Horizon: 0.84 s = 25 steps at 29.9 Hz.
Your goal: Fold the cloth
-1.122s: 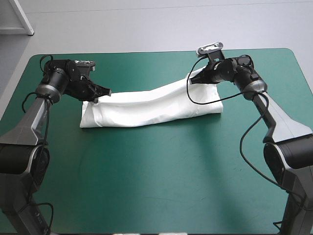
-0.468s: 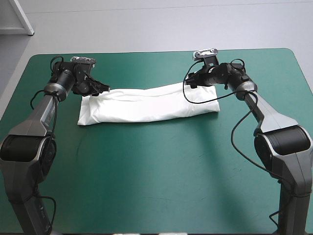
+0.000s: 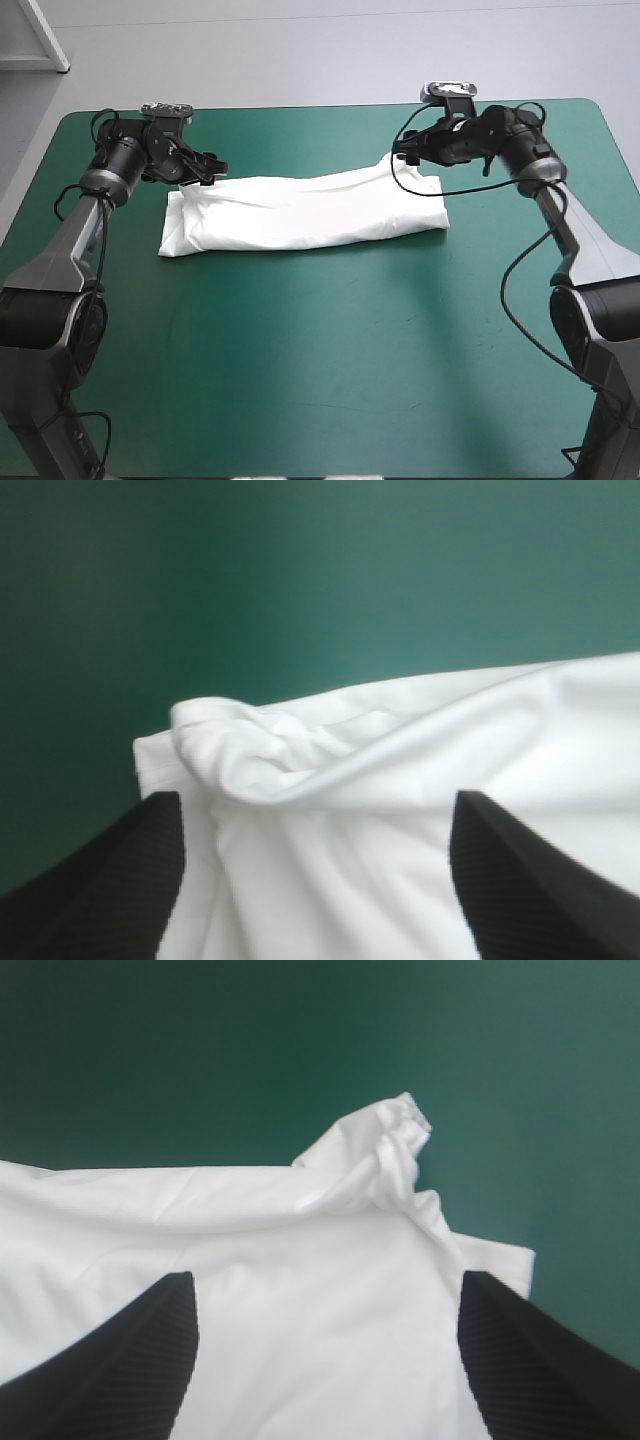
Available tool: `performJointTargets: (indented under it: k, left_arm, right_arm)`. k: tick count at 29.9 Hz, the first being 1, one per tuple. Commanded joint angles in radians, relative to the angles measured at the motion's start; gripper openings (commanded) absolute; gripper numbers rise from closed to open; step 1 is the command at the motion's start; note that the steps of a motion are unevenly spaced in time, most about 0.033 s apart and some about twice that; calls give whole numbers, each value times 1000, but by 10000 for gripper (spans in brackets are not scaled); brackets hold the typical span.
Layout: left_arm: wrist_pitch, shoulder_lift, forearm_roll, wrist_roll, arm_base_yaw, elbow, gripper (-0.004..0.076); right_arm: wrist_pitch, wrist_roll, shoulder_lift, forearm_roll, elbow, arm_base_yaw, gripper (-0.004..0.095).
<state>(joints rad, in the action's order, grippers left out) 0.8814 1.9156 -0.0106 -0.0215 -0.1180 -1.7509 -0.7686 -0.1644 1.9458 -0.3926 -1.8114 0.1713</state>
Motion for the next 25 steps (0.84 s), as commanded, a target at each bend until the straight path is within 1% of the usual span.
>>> performJointTargets:
  k: [1, 3, 6, 8, 9, 14, 16, 20, 25]
  left_arm:
    - [-30, -111, -47, -18, -44, -35, 423]
    - [-30, -127, -47, -23, -73, -35, 333]
    - [-62, -135, -50, -25, -129, -35, 172]
    - [-91, -127, -50, -46, -171, -35, 47]
    - [-103, -121, -50, -53, -192, -35, 20]
    - [-155, -59, -54, -53, -277, -33, 21]
    - [-164, -24, -54, -53, -302, -35, 21]
    - [-169, 40, -77, -45, -323, -35, 21]
    - [-182, 112, -115, -45, -325, -35, 21]
  right_arm:
    - [-64, -24, -72, -38, -30, -65, 671]
    - [-117, -40, -72, -40, -30, -106, 671]
    - [-170, -67, -72, -54, -30, -171, 661]
    - [-194, -99, -72, -80, -30, -212, 637]
    - [-203, -106, -72, -96, -30, -230, 628]
    - [-254, -156, -72, -176, -30, -335, 605]
    - [-289, -192, -70, -236, -30, -367, 605]
    - [-331, -229, -59, -331, -30, -397, 604]
    - [-370, -216, -36, -341, -30, -392, 604]
